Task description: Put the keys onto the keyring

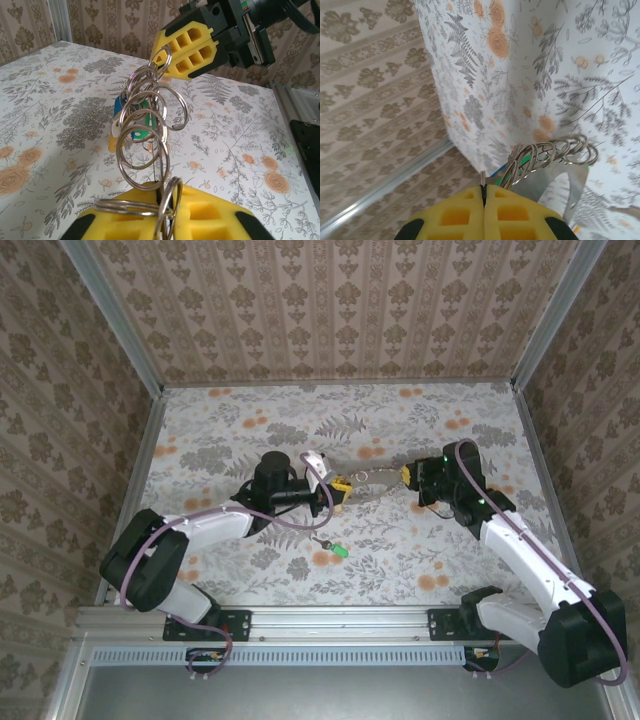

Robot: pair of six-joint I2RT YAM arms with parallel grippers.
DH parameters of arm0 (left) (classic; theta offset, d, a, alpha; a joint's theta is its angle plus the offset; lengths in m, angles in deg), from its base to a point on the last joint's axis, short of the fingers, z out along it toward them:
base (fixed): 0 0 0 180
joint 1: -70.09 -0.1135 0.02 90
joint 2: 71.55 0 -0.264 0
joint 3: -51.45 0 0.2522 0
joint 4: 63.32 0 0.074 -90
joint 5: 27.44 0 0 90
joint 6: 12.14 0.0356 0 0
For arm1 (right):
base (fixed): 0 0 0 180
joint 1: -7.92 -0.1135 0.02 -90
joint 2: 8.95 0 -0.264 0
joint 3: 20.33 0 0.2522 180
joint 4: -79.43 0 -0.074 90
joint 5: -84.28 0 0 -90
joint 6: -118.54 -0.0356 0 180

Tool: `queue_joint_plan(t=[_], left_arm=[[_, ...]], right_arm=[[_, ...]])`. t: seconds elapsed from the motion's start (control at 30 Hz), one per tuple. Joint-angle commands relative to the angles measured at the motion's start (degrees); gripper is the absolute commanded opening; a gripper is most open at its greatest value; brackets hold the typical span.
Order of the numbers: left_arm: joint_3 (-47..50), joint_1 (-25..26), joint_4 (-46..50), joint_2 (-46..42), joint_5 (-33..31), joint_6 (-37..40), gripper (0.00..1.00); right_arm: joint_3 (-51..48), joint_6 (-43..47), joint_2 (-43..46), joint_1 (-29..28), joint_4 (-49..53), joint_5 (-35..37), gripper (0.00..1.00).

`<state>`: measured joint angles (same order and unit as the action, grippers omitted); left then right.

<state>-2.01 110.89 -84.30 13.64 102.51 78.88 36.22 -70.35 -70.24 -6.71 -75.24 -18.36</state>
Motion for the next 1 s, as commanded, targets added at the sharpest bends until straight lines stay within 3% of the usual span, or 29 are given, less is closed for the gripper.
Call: queue_joint_plan(t=[0.0,0.07,0.13,0.2,0.27,0.33,0.67,0.8,0.97], left_arm=[[-0.97,0.01,0.45,1.20,0.22,0.48,0.18],[-1.13,-0.25,-0.24,2.33,0.40,-0.76,0.19],[-1.24,-0.28,-1.44,3.52,0.65,-1.72,0.30],[-1.16,-0.44,-3.23,4.71,0.52,-2.97,0.35],[-1.34,-0.60,-4.92,5.82,0.57,-4.31,0.50],[-1.81,-0.84,-6.31,6.72,1.33,-5.48,0.57],[-7.76,-4.46,-6.94,6.80,6.47,-5.98,0.61],[-11.49,-5.37,-1.25,7.00,8.04,-1.09,0.61],[-16.87,-3.55,8.84,9.08,9.68,11.85,0.60]], right_arm=[[7.03,10.96,-3.88,0.59,9.76,2.59,0.00],[9.26,16.77,-7.02,0.46,9.72,0.18,0.00],[9.53,19.22,-8.59,-0.11,9.08,-0.30,0.00],[10.02,21.53,-9.33,-0.29,9.96,0.63,0.00],[10.75,24.23,-10.26,-0.36,10.73,1.12,0.00],[11.48,27.00,-11.35,-0.45,10.71,0.73,0.00],[20.71,41.86,-15.59,-1.61,21.76,-0.73,0.00],[25.67,48.94,-17.38,-2.12,27.37,-0.98,0.00],[28.76,54.16,-20.47,-2.32,30.50,-5.15,0.00]])
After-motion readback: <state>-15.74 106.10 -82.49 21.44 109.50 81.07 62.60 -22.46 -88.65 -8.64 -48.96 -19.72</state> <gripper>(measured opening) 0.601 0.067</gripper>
